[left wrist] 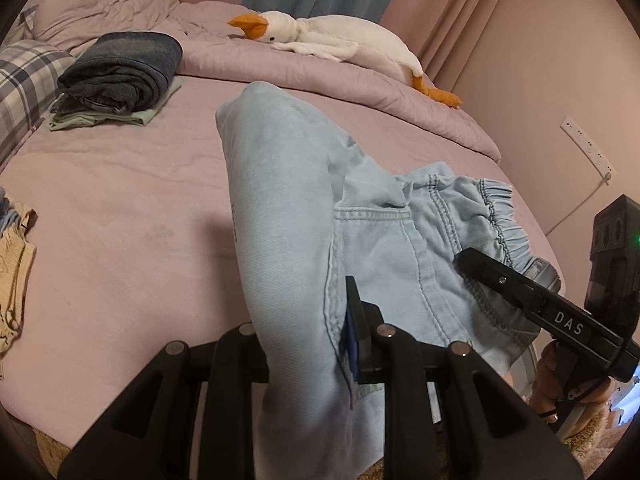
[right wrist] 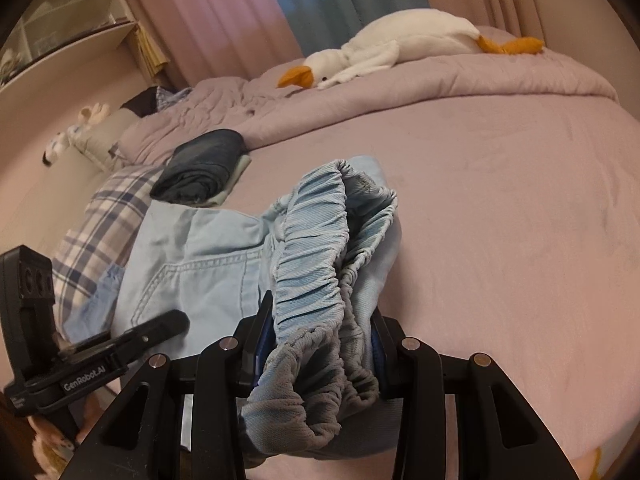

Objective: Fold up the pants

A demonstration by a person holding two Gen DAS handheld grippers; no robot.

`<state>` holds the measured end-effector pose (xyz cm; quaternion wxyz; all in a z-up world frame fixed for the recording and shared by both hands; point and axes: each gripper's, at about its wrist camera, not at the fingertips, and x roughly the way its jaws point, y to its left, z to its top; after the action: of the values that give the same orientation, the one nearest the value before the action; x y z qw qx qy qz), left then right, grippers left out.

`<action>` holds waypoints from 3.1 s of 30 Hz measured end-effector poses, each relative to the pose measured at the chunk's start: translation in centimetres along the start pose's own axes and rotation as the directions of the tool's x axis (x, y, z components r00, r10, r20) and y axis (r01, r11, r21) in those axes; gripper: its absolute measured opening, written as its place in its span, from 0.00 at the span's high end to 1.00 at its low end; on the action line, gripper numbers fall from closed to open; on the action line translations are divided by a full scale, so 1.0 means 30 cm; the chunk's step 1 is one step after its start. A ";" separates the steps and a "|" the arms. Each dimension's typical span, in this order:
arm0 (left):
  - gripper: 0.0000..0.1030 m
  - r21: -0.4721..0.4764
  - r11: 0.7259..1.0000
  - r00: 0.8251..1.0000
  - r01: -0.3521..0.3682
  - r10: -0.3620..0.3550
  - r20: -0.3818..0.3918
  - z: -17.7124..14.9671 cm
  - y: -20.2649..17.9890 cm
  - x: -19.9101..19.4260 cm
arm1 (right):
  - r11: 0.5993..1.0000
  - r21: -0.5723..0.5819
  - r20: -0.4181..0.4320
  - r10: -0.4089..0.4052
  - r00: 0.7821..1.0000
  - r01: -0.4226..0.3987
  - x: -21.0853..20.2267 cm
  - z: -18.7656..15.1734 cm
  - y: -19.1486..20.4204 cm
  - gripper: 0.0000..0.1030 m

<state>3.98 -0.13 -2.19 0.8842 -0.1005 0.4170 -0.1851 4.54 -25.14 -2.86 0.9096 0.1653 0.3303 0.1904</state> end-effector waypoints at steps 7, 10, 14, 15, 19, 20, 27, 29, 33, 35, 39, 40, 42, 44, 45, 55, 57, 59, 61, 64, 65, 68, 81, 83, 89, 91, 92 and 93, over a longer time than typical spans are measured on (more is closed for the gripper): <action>0.78 0.012 1.000 1.000 -0.007 0.007 0.019 0.037 0.022 0.020 | 0.998 -0.035 0.016 -0.042 0.999 0.043 0.026 0.036 0.036 0.60; 0.78 0.016 1.000 1.000 -0.022 0.022 0.018 0.054 0.030 0.038 | 0.997 -0.043 0.015 -0.057 0.998 0.058 0.046 0.045 0.048 0.60; 0.78 0.016 1.000 1.000 -0.021 0.021 0.006 0.074 0.050 0.072 | 0.997 -0.042 0.012 -0.072 0.997 0.072 0.068 0.056 0.050 0.60; 0.78 0.013 1.000 1.000 -0.019 0.019 0.001 0.079 0.055 0.083 | 0.996 -0.038 0.010 -0.076 0.997 0.076 0.075 0.059 0.047 0.60; 0.78 0.011 1.000 1.000 -0.017 0.018 -0.013 0.097 0.065 0.123 | 0.995 -0.027 -0.003 -0.092 0.996 0.092 0.102 0.068 0.042 0.60; 0.78 0.008 1.000 1.000 -0.016 0.016 -0.017 0.100 0.067 0.130 | 0.995 -0.027 -0.004 -0.095 0.995 0.095 0.107 0.071 0.039 0.60; 0.77 -0.003 1.000 0.998 -0.011 0.011 -0.058 0.129 0.087 0.221 | 0.993 0.001 -0.037 -0.117 0.992 0.117 0.165 0.085 0.014 0.60; 0.77 -0.006 1.000 0.997 -0.019 0.019 -0.074 0.132 0.092 0.248 | 0.993 0.010 -0.055 -0.117 0.992 0.118 0.189 0.084 0.003 0.60; 0.76 0.009 0.999 0.992 -0.046 0.047 -0.118 0.125 0.100 0.311 | 0.991 0.017 -0.097 -0.134 0.986 0.136 0.243 0.074 -0.016 0.60; 0.76 0.013 0.997 0.986 -0.071 0.072 -0.152 0.116 0.109 0.349 | 0.990 0.018 -0.128 -0.137 0.982 0.140 0.275 0.062 -0.025 0.60; 0.73 -0.016 0.997 0.983 -0.077 0.073 -0.171 0.102 0.138 0.381 | 0.987 0.028 -0.165 -0.154 0.974 0.161 0.316 0.039 -0.046 0.60; 0.69 -0.017 0.996 0.982 -0.083 0.079 -0.170 0.100 0.143 0.382 | 0.987 0.033 -0.169 -0.151 0.974 0.159 0.318 0.036 -0.052 0.60; 0.65 -0.019 0.996 0.980 -0.090 0.086 -0.179 0.099 0.151 0.388 | 0.987 0.052 -0.178 -0.141 0.974 0.152 0.317 0.031 -0.067 0.60; 0.60 -0.032 0.995 0.979 -0.095 0.087 -0.184 0.095 0.161 0.393 | 0.986 0.065 -0.191 -0.137 0.972 0.152 0.322 0.030 -0.081 0.60; 0.59 -0.041 0.994 0.979 -0.097 0.088 -0.184 0.092 0.167 0.396 | 0.986 0.073 -0.199 -0.135 0.971 0.152 0.327 0.026 -0.089 0.59; 0.29 -0.059 0.985 0.974 -0.164 0.151 -0.171 0.035 0.185 0.344 | 0.976 0.141 -0.229 -0.132 0.964 0.167 0.295 -0.004 -0.143 0.40; 0.27 -0.079 0.983 0.974 -0.168 0.153 -0.165 0.014 0.190 0.313 | 0.970 0.177 -0.227 -0.127 0.966 0.169 0.270 -0.022 -0.163 0.38; 0.23 -0.095 0.980 0.974 -0.173 0.157 -0.161 -0.001 0.190 0.281 | 0.965 0.204 -0.219 -0.121 0.968 0.167 0.241 -0.034 -0.173 0.37; 0.19 -0.101 0.979 0.976 -0.179 0.164 -0.141 -0.010 0.184 0.234 | 0.965 0.202 -0.211 -0.126 0.969 0.170 0.215 -0.037 -0.165 0.37; 0.06 -0.109 0.976 0.981 -0.186 0.180 -0.070 -0.010 0.171 0.135 | 0.969 0.167 -0.171 -0.152 0.973 0.181 0.166 -0.032 -0.135 0.36; 0.03 -0.109 0.976 0.982 -0.188 0.183 -0.055 -0.010 0.169 0.117 | 0.970 0.152 -0.150 -0.167 0.974 0.190 0.143 -0.027 -0.120 0.36; 0.01 -0.101 0.978 0.983 -0.183 0.184 0.001 -0.004 0.147 0.043 | 0.975 0.122 -0.103 -0.175 0.979 0.187 0.092 -0.009 -0.085 0.29; 0.01 -0.069 0.981 0.978 -0.179 0.185 0.092 -0.023 0.070 -0.100 | 0.980 0.045 0.052 -0.196 0.979 0.193 -0.030 -0.004 0.014 0.24; 0.01 -0.070 0.983 0.980 -0.171 0.177 0.094 -0.029 0.064 -0.107 | 0.979 0.047 0.056 -0.203 0.978 0.200 -0.037 -0.011 0.021 0.24; 0.01 -0.067 0.983 0.981 -0.168 0.174 0.087 -0.035 0.056 -0.106 | 0.977 0.048 0.072 -0.210 0.975 0.207 -0.061 -0.022 0.025 0.24; 0.01 -0.067 0.984 0.982 -0.168 0.173 0.082 -0.037 0.053 -0.104 | 0.976 0.047 0.075 -0.215 0.974 0.212 -0.068 -0.028 0.024 0.24; 0.01 -0.067 0.984 0.982 -0.165 0.170 0.084 -0.039 0.051 -0.104 | 0.976 0.047 0.074 -0.215 0.974 0.212 -0.068 -0.029 0.026 0.24; 0.01 -0.067 0.985 0.982 -0.162 0.167 0.088 -0.040 0.050 -0.106 | 0.976 0.047 0.074 -0.214 0.974 0.211 -0.068 -0.030 0.025 0.24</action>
<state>1.56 2.51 -1.22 0.9116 -0.1005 0.3873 -0.0941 2.32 -25.24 -2.09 0.9336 0.1541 0.3137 0.0788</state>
